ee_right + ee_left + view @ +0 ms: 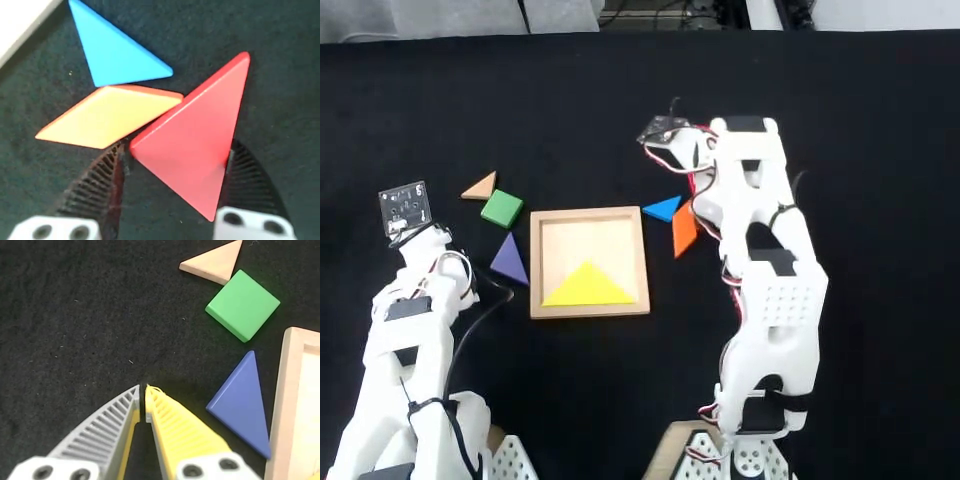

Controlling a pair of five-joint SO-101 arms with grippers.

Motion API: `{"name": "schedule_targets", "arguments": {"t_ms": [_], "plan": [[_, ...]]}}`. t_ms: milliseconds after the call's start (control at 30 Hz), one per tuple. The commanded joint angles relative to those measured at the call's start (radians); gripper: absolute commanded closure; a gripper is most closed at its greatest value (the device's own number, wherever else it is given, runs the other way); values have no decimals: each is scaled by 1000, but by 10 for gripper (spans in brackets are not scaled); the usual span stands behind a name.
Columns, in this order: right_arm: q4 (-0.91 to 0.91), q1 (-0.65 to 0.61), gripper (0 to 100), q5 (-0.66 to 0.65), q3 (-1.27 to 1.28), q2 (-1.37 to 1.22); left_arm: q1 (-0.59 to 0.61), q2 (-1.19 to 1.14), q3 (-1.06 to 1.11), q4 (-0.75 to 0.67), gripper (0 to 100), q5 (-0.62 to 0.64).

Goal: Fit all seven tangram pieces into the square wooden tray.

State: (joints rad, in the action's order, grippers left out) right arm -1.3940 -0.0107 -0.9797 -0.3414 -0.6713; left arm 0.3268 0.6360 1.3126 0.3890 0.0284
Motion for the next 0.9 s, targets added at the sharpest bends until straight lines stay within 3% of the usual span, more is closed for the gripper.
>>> {"name": "schedule_targets", "arguments": {"t_ms": [0, 133, 333, 533, 733, 867], "plan": [[-163, -17, 779, -8, -179, 111, -12, -3, -58, -25, 970, 0], [-368, -98, 777, -106, -302, 197, -12, -3, -58, -25, 970, 0], [-367, -338, 778, -198, -162, 269, 8, -3, -56, -17, 970, 0], [-359, -571, 779, -299, -96, 234, 292, -3, -39, -15, 970, 0], [-358, -635, 779, -419, -148, 160, 407, -3, -64, 74, 968, 0], [-365, -592, 779, -382, -228, 139, 401, -3, -59, 69, 968, 0]]}}
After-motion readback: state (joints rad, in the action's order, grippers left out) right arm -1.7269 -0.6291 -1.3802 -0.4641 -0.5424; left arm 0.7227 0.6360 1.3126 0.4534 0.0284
